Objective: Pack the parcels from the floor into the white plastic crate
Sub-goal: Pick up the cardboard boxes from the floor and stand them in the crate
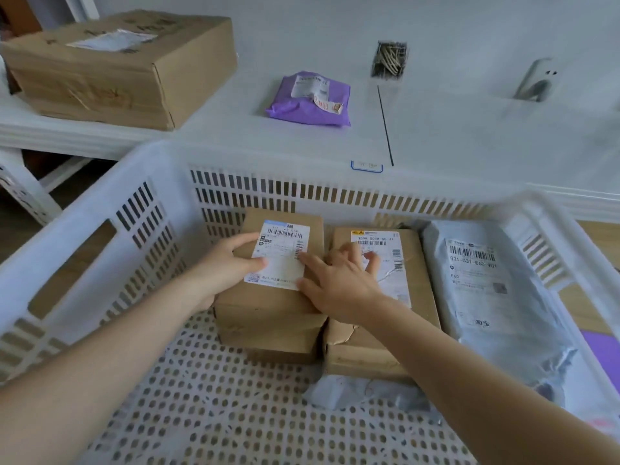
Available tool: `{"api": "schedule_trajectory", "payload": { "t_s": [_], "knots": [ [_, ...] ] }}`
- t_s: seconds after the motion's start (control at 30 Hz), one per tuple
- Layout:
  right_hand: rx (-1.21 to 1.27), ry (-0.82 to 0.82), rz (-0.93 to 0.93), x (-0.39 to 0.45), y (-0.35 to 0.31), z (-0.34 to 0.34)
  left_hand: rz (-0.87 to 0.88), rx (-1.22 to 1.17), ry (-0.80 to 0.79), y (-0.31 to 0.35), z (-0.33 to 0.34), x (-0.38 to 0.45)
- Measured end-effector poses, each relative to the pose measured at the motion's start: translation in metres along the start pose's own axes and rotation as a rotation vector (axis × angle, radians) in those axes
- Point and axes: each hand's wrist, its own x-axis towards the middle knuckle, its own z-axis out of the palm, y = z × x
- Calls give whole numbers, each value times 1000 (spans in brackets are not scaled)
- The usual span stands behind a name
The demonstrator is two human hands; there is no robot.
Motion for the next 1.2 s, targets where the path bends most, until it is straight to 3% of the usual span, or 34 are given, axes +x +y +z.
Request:
{"api": "schedule_trajectory", "payload": {
  "t_s": [0.4, 0.57, 0.73, 0.9, 1.2],
  "knots": [
    [-33, 31, -22, 4, 34, 18, 31, 152, 29, -11, 16, 15],
    [10, -22, -17, -3, 33, 7, -13, 230, -30, -6, 10, 8],
    [6, -64, -20, -27, 42, -8, 15, 328, 29, 11, 11, -10],
    [-19, 52, -1, -61, 65, -43, 162, 773, 183, 52, 37, -35],
    [-85, 318, 149, -143, 153, -115, 319, 846, 150, 130, 126, -66]
  ]
}}
